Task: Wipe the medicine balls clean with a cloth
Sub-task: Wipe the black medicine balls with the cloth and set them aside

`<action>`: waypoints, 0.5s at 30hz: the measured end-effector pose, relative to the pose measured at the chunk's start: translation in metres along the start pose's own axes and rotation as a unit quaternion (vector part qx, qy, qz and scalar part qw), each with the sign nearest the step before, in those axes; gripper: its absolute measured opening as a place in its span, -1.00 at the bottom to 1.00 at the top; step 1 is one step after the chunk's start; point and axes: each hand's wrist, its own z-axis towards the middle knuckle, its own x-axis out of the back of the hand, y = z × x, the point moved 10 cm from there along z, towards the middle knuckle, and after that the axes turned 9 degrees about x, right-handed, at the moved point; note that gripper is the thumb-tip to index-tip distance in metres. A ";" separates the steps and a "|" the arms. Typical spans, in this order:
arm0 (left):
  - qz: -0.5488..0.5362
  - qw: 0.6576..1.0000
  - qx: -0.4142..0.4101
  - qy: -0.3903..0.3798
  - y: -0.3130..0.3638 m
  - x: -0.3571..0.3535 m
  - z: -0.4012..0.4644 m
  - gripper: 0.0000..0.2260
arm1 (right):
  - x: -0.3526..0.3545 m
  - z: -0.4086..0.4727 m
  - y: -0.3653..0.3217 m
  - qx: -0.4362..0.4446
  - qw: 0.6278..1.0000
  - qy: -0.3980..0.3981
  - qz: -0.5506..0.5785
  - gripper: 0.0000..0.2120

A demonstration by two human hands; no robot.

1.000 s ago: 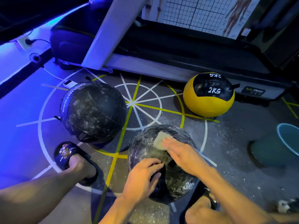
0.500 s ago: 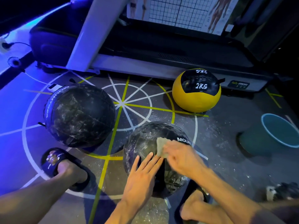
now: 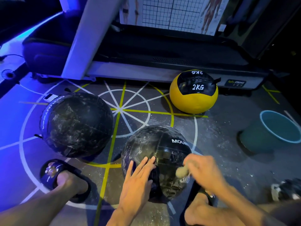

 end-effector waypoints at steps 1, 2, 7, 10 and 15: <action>-0.002 1.000 0.002 -0.005 0.001 0.001 0.001 -0.34 | 0.026 0.002 0.012 -0.060 0.991 0.101 0.065 -0.76; -0.004 1.000 0.001 -0.011 0.002 0.000 0.001 -0.33 | 0.048 0.003 0.017 -0.096 0.973 0.184 0.099 -0.73; 0.002 1.000 -0.013 -0.013 0.012 0.000 0.005 -0.40 | 0.028 0.041 -0.046 0.051 0.985 0.136 0.088 -0.69; -0.003 1.000 -0.002 -0.013 0.011 0.004 0.007 -0.38 | -0.047 0.030 -0.088 0.249 0.960 -0.025 -0.128 -0.64; -0.018 1.000 -0.009 -0.002 0.010 0.010 0.013 -0.48 | -0.044 0.034 -0.048 0.217 0.970 0.004 -0.106 -0.65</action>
